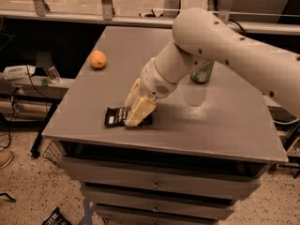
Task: Move rxbar chocolate near orange
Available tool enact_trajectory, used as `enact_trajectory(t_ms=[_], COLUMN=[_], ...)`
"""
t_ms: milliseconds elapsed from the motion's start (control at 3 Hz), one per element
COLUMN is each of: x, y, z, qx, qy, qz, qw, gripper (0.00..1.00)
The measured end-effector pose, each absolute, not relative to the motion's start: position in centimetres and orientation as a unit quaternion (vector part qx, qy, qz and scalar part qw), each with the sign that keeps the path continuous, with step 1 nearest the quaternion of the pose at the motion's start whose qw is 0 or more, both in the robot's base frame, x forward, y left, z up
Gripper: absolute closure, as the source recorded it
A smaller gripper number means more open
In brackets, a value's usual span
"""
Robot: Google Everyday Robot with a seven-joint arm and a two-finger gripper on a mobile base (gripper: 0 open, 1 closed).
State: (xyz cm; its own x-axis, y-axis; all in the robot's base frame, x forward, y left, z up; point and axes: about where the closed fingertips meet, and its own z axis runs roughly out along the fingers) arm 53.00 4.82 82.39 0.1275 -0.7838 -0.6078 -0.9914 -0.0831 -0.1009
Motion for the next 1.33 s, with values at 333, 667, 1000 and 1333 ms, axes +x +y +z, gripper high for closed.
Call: enact_trajectory(t_ms=[333, 667, 1000, 1333], x=[54.5, 56.5, 57.3, 60.5], y=[4.8, 4.8, 4.7, 3.9], z=[85.3, 89.4, 89.3, 89.6], qx=[-0.712, -0.719, -0.718, -0.712], qy=[0.615, 0.597, 0.597, 0.605], qz=[0.191, 0.166, 0.162, 0.142], qw=[0.281, 0.316, 0.319, 0.326], gripper=[1.0, 1.0, 1.0, 1.0])
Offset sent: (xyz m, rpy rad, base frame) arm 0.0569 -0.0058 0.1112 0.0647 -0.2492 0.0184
